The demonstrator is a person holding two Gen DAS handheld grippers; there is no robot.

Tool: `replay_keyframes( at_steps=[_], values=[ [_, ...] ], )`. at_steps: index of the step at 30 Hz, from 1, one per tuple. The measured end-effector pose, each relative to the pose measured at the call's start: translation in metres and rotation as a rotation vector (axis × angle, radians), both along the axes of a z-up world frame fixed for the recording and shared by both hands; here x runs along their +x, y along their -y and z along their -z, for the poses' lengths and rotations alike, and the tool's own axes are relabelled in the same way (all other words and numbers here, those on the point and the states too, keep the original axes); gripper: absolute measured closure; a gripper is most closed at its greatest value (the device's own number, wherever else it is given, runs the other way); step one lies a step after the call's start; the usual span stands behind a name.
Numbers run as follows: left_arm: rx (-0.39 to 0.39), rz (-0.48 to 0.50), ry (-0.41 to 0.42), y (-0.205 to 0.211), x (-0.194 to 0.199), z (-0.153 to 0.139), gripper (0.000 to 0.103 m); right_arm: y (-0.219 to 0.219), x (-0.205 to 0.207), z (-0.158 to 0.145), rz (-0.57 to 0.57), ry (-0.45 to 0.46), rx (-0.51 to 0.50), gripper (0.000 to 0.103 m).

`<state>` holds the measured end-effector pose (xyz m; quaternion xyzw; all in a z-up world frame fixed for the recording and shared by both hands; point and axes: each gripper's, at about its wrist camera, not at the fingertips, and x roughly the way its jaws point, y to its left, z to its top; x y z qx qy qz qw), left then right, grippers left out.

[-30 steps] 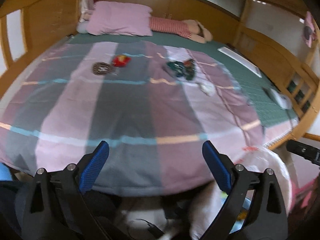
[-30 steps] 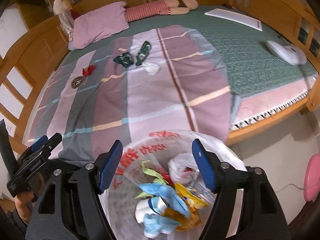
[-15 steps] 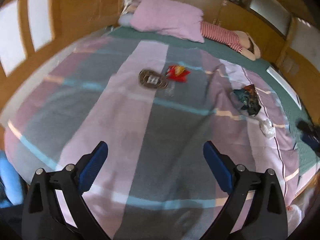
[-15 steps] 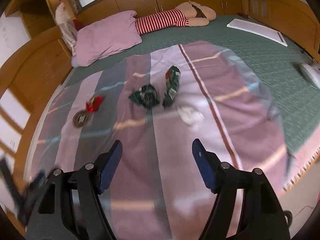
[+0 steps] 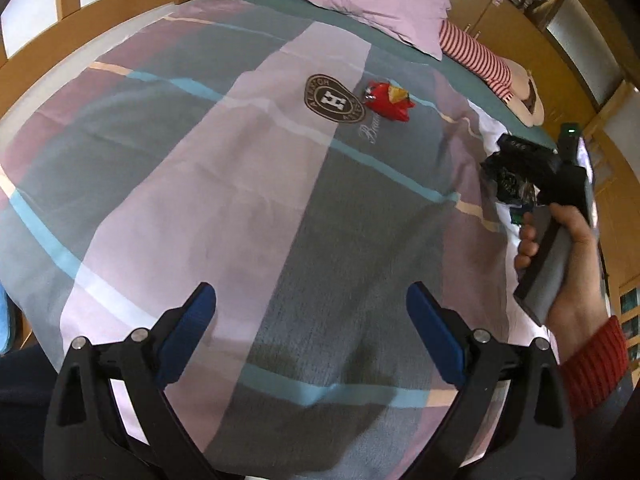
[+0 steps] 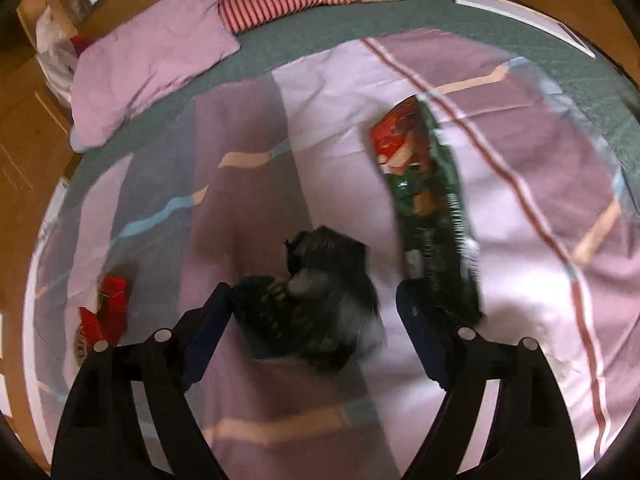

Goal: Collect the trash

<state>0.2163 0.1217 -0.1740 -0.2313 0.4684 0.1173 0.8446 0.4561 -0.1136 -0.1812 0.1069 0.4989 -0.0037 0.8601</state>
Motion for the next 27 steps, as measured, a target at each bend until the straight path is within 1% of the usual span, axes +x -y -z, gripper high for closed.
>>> replay_keyframes(
  at_steps=[3,5,7,10,11,13,16,19,21,23,25,27],
  values=[
    [0.011,-0.005,0.005,-0.001,-0.001,-0.001,0.007,-0.02,-0.005,-0.004,-0.097,0.037,-0.055,0.045],
    [0.021,-0.029,0.003,-0.004,-0.004,-0.001,0.007,-0.027,-0.012,-0.008,-0.15,0.04,-0.054,0.046],
    [0.026,-0.071,0.001,-0.011,-0.007,-0.001,0.007,-0.032,-0.028,-0.011,-0.2,0.025,-0.03,0.047],
    [0.027,-0.18,0.008,-0.028,-0.019,-0.002,0.007,-0.038,-0.055,-0.013,-0.288,-0.009,0.018,0.046],
    [0.023,-0.206,0.011,-0.033,-0.022,-0.003,0.007,-0.041,-0.071,-0.014,-0.345,-0.033,0.051,0.046],
    [0.009,-0.269,0.02,-0.042,-0.029,-0.003,0.007,-0.045,-0.095,-0.016,-0.409,-0.052,0.07,0.046],
    [0.006,-0.313,0.022,-0.048,-0.033,-0.003,0.007,-0.054,-0.136,-0.02,-0.526,-0.082,0.092,0.046],
    [0.021,-0.327,0.023,-0.05,-0.035,-0.005,0.007,-0.067,-0.165,-0.02,-0.618,-0.115,0.116,0.042],
    [0.033,-0.35,0.036,-0.053,-0.038,-0.007,0.007,-0.073,-0.181,-0.019,-0.665,-0.129,0.115,0.04],
    [0.033,-0.369,0.044,-0.054,-0.04,-0.008,0.007,-0.081,-0.195,-0.017,-0.725,-0.147,0.11,0.036],
    [0.031,-0.37,0.035,-0.056,-0.039,-0.007,0.007,-0.082,-0.201,-0.02,-0.75,-0.139,0.098,0.026],
    [0.03,-0.363,0.024,-0.055,-0.038,-0.006,0.007,-0.076,-0.204,-0.025,-0.737,-0.11,0.079,0.022]
  ],
)
